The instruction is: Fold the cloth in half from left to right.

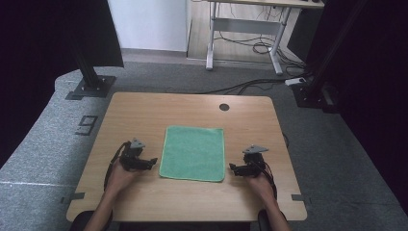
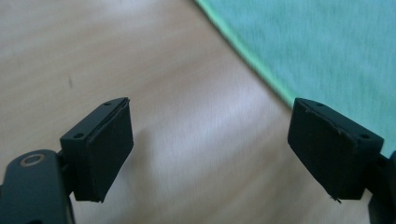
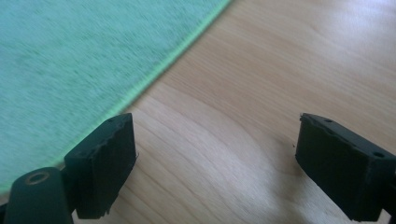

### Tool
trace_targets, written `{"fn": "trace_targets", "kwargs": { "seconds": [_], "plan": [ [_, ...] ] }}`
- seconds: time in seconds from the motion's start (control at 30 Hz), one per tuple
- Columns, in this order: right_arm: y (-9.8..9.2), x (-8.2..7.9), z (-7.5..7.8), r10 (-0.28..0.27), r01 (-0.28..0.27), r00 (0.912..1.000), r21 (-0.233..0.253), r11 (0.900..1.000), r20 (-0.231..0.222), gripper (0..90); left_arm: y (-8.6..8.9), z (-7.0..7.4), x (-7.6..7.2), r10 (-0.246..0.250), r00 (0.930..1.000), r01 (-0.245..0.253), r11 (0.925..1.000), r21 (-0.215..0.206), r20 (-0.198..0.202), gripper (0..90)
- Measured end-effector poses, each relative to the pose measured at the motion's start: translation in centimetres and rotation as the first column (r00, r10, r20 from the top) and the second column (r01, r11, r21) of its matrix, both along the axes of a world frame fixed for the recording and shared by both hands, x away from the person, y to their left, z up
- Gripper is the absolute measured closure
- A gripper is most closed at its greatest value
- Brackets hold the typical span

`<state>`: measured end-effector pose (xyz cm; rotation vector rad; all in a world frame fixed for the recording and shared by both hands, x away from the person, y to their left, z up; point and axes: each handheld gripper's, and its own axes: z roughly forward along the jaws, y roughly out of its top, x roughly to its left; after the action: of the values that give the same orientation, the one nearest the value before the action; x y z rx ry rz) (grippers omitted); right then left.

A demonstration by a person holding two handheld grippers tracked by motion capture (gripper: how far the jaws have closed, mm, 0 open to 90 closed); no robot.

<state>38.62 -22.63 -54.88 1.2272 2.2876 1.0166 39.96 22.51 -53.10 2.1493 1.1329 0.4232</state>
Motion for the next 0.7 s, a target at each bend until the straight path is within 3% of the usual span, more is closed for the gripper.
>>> {"fn": "trace_targets", "kwargs": {
  "seconds": [0.37,0.53,0.7],
  "plan": [
    [3.4,-1.4,1.2,0.1,-0.1,0.9948,-0.027,0.995,0.016,12.3,-3.8,0.7,5.8,0.028,0.9982,-0.029,0.9992,0.025,0.052,14.1],
    [4.3,-1.7,1.2,0.133,-0.133,0.9911,-0.042,0.99,0.005,12.9,-5.3,0.0,7.2,0.051,0.9968,-0.055,0.9964,0.065,0.062,14.1],
    [4.7,-1.8,0.8,0.146,-0.147,0.9892,-0.065,0.987,-0.012,13.1,-5.4,-1.2,7.6,0.078,0.9956,-0.082,0.9923,0.093,0.051,14.0]
  ]
}}
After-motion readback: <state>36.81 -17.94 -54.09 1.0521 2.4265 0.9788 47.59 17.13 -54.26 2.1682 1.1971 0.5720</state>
